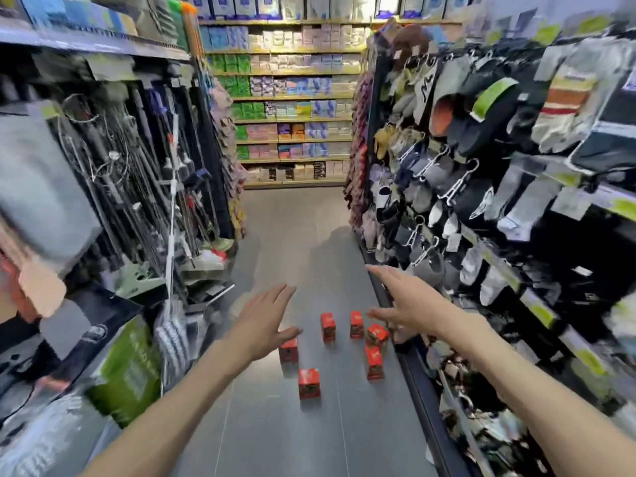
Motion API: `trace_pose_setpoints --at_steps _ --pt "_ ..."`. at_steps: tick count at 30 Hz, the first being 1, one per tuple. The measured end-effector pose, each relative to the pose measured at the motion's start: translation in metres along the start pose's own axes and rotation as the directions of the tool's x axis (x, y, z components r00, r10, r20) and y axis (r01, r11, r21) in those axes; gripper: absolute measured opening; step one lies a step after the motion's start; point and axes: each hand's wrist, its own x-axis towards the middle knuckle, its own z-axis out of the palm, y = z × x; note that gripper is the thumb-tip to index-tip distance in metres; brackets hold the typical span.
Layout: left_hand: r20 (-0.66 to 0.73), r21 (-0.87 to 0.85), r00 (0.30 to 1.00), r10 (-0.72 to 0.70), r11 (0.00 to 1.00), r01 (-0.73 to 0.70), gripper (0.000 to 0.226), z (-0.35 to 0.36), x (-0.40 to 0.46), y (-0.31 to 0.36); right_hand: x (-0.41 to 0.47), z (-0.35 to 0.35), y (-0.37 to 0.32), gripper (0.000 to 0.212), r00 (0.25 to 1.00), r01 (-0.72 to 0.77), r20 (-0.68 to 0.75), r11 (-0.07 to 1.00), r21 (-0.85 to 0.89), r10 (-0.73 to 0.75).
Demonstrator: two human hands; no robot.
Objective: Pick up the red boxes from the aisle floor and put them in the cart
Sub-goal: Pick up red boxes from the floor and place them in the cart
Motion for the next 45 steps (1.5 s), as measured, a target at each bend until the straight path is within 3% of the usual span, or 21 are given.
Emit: trace_pose_setpoints --at_steps 11,19,25,35,37,42,45 --pt "0.021 -0.084 0.999 -0.049 0.995 0.05 0.085 0.092 0.21 -0.117 0.24 0.052 0.127 0.09 0.995 0.006 0.101 1.0 -0.011 -0.005" --pt "0.145 -0.176 0.989 -0.042 0.982 0.067 0.083 0.224 0.354 -0.218 0.398 0.163 0.23 0.09 0.978 -0.107 0.187 0.994 0.039 0.098" --pt "0.282 -0.219 0.958 -0.057 0.968 0.122 0.084 0.349 0.423 -0.275 0.466 0.278 0.308 0.09 0.948 -0.225 0.257 0.967 0.118 0.189" --pt "0.506 -0.29 0.862 -0.028 0.936 0.2 0.094 0.668 0.397 -0.319 0.468 0.575 0.423 0.074 0.854 -0.399 0.439 0.892 0.21 0.278" --pt "0.566 -0.274 0.824 -0.014 0.94 0.204 0.103 0.74 0.376 -0.321 0.455 0.637 0.44 0.08 0.837 -0.42 0.467 0.881 0.219 0.284" --pt "0.716 -0.106 0.698 -0.024 0.984 0.143 0.126 0.886 0.325 -0.317 0.415 0.762 0.47 0.088 0.826 -0.422 0.493 0.881 0.216 0.274" --pt "0.777 0.022 0.625 -0.075 0.996 0.091 0.122 0.936 0.302 -0.315 0.39 0.809 0.478 0.086 0.801 -0.451 0.522 0.869 0.203 0.293"
